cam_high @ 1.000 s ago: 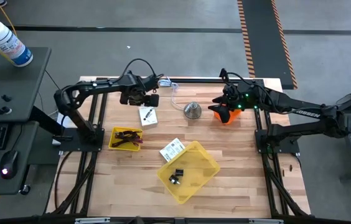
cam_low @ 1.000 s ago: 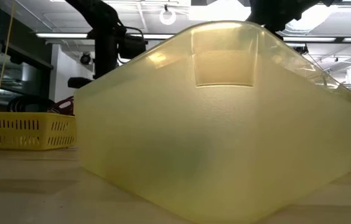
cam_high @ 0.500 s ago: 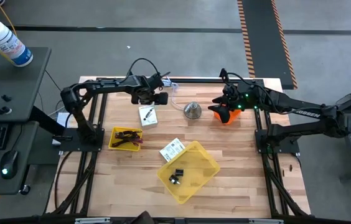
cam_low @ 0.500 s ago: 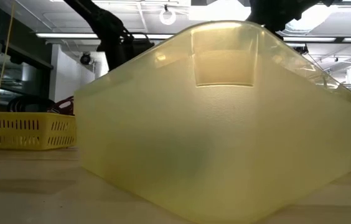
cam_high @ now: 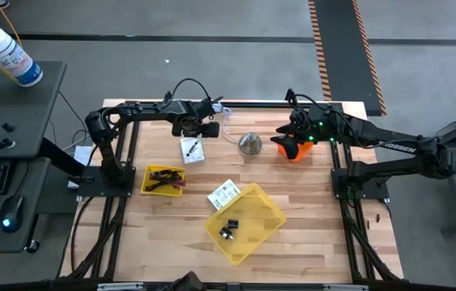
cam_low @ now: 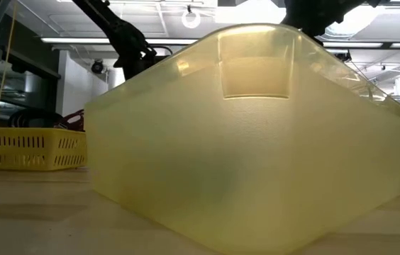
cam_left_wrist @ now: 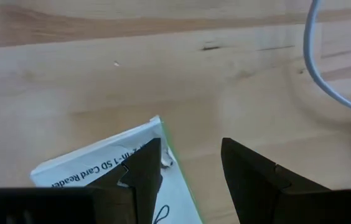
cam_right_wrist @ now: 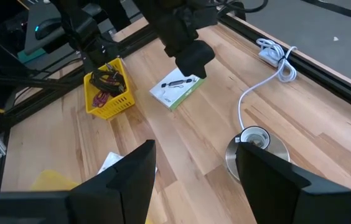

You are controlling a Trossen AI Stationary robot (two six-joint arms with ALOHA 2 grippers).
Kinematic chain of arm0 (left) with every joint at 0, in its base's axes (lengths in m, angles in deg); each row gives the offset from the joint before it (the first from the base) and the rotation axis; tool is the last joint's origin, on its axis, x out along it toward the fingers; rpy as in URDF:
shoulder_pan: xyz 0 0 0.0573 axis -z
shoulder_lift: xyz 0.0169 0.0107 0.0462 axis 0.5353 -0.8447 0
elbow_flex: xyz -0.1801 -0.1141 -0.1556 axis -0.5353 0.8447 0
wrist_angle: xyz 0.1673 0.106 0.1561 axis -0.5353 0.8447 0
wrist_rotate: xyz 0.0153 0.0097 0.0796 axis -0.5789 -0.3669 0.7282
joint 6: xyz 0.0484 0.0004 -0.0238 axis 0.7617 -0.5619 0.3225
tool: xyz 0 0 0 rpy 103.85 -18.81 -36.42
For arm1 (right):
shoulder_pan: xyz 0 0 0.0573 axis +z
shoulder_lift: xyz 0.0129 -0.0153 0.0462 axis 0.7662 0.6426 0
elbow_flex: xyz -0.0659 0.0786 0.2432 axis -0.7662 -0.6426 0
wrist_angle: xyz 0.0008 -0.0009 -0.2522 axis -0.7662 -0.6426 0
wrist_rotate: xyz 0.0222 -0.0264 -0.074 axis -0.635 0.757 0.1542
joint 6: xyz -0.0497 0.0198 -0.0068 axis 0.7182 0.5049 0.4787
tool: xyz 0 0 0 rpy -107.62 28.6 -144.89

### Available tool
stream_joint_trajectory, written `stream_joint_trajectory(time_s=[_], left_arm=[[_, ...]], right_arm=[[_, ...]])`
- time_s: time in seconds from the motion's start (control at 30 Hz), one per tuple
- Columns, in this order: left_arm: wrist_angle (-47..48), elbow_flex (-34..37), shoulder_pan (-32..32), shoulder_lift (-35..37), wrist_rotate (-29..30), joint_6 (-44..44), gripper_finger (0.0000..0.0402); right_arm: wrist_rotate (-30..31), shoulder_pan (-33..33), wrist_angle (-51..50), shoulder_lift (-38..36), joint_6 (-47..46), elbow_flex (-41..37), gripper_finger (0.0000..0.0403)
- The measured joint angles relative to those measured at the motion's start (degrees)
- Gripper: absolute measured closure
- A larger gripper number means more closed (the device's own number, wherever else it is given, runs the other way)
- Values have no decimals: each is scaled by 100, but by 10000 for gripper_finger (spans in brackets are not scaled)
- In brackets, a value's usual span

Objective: Pick and place items into bin
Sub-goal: Put the top white card reader box into the orange bin

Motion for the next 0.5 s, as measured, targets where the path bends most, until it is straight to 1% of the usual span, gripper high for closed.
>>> stream_joint_trajectory(time_s=[0.4, 0.5], left_arm=[[-57, 0, 0, -2, 13, 23, 247], [-21, -2, 0, -100, -34, 23, 247]], right_arm=[[4, 0, 0, 0, 0, 0, 192], [7, 0, 0, 0, 0, 0, 192]])
